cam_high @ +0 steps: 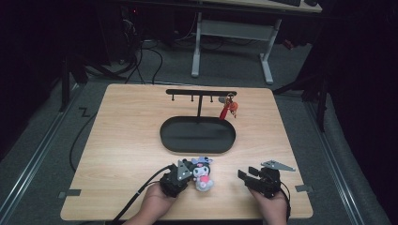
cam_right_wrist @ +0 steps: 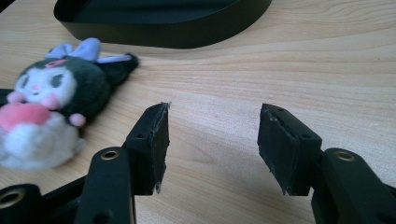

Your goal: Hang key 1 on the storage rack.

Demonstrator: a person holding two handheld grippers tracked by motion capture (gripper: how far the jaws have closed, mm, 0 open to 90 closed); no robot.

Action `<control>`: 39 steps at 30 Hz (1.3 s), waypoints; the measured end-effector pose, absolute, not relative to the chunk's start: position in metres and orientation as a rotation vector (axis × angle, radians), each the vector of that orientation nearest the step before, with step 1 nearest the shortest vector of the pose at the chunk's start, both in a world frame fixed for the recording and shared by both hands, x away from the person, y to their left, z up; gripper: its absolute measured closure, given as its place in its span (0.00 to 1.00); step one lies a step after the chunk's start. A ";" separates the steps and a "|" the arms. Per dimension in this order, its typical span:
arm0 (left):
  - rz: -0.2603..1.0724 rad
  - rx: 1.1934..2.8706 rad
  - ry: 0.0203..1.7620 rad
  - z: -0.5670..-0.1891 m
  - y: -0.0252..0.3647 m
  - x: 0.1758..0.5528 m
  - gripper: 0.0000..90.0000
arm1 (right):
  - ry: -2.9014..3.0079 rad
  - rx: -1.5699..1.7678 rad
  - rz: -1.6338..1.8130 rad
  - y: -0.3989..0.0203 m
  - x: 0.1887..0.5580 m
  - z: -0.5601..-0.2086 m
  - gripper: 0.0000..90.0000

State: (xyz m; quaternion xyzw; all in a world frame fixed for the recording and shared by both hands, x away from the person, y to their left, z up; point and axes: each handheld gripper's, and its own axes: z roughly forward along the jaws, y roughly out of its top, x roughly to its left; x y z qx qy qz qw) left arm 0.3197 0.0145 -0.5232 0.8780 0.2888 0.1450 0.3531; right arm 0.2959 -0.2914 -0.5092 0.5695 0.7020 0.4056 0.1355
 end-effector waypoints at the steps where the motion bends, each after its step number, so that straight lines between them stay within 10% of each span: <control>1: 0.373 2.276 0.734 -0.523 0.008 0.320 0.98 | 2.034 1.649 1.175 -0.291 0.296 -0.509 0.49; 16: 0.344 2.299 0.596 -0.520 -0.052 0.319 0.93 | 1.946 1.687 1.212 -0.312 0.289 -0.504 0.49; 39: 0.535 2.178 0.828 -0.522 0.134 0.340 0.66 | 1.974 1.664 1.079 -0.305 0.294 -0.508 0.50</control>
